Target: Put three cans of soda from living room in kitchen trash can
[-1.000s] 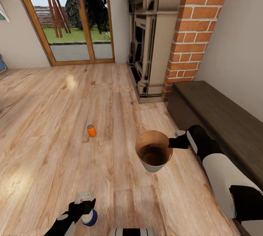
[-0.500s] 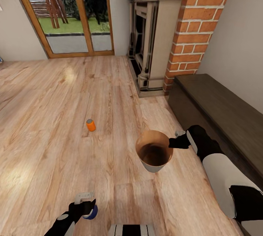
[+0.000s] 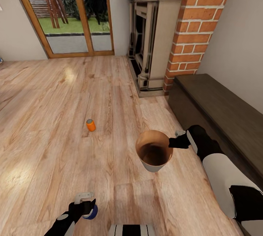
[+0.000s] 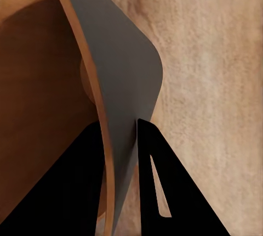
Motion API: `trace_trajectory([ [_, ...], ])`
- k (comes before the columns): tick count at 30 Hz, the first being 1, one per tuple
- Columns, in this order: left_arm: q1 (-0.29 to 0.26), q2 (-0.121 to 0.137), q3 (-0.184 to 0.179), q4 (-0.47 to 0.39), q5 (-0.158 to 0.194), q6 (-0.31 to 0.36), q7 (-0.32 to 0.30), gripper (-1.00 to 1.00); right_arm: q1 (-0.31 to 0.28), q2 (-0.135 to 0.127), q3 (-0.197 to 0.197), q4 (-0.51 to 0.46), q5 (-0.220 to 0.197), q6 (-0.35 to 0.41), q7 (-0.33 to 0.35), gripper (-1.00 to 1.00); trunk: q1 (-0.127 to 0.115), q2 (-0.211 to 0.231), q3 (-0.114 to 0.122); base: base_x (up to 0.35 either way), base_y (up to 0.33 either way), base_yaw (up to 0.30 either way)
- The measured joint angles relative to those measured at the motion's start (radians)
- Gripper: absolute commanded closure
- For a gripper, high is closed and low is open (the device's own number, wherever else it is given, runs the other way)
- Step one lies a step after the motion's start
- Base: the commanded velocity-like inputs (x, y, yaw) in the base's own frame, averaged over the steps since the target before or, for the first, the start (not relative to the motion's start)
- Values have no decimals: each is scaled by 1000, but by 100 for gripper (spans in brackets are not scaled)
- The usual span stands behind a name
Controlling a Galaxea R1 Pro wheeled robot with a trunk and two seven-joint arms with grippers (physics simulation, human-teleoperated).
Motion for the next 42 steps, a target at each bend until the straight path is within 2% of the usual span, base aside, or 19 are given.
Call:
trace_trajectory([
  [21,-1,0,0,1,0,6,-1,-100,0,0,-2,-3,18,0,1,100,0,0,0,0,0,0],
  [30,-1,0,0,6,0,7,-1,-100,0,0,-1,-7,20,0,2,100,4,-2,-35,0,0,0],
  [34,-1,0,-1,7,0,6,0,-100,0,0,-2,-10,19,0,1,100,4,-2,-35,0,0,0],
  [42,0,0,-2,9,0,6,1,-100,0,0,-2,-84,10,1,1,100,5,-2,-39,0,0,0],
])
